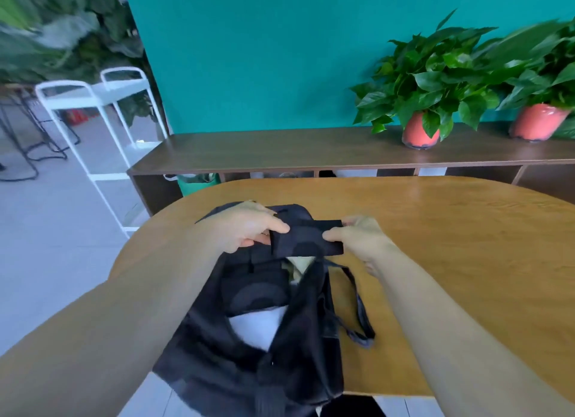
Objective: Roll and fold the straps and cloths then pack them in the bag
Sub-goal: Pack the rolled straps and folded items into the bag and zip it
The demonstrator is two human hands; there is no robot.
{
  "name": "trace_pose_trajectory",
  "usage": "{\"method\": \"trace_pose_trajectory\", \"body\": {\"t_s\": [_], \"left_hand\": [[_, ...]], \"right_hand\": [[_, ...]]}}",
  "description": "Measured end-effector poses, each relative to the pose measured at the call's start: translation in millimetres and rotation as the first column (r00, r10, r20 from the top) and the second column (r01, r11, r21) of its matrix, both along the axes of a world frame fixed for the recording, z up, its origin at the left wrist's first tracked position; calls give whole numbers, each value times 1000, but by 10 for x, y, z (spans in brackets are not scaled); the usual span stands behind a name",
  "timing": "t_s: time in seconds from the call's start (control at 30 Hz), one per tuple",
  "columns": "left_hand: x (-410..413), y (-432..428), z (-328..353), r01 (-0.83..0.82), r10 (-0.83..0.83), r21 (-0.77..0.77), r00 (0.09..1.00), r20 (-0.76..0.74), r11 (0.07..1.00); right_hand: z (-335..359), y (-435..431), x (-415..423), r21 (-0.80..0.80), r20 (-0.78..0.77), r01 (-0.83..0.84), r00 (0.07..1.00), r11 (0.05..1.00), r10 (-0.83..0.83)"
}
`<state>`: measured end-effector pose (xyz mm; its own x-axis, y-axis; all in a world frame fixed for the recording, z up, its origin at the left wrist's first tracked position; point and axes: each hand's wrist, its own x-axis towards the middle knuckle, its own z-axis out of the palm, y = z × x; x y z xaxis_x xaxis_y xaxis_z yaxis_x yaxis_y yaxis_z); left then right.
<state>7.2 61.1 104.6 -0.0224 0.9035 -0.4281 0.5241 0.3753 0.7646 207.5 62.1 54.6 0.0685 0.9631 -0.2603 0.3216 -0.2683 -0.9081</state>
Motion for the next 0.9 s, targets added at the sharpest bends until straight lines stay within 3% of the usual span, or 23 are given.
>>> {"method": "trace_pose_trajectory", "body": {"t_s": [0.2, 0.43, 0.57, 0.67, 0.77, 0.83, 0.9], "left_hand": [[-742, -653, -231, 71, -88, -168, 992, -96, 983], [-790, -966, -515, 84, -92, -90, 992, -89, 992], [-737, -958, -707, 88, -91, -25, 979, -182, 996], [-747, -908, -859, 123, -112, 8, 928, -355, 992], [-779, -873, -907, 200, -159, 33, 860, -484, 979], [-802, -870, -902, 224, -161, 70, 852, -497, 972], [-848, -868, -896, 234, -175, 78, 877, -448, 969]], "right_hand": [[-110, -524, -635, -110, 155, -205, 963, 973, 220], [-189, -755, -836, -209, 475, -211, 832, 955, 288], [-306, -753, -857, -227, 531, -182, 801, 957, 278], [-359, -736, -856, -231, 564, -191, 773, 954, 291], [-335, -752, -867, -231, 674, -214, 669, 949, 315], [-314, -768, -868, -230, 714, -218, 624, 948, 317], [-354, -729, -837, -239, 667, -227, 669, 944, 329]]}}
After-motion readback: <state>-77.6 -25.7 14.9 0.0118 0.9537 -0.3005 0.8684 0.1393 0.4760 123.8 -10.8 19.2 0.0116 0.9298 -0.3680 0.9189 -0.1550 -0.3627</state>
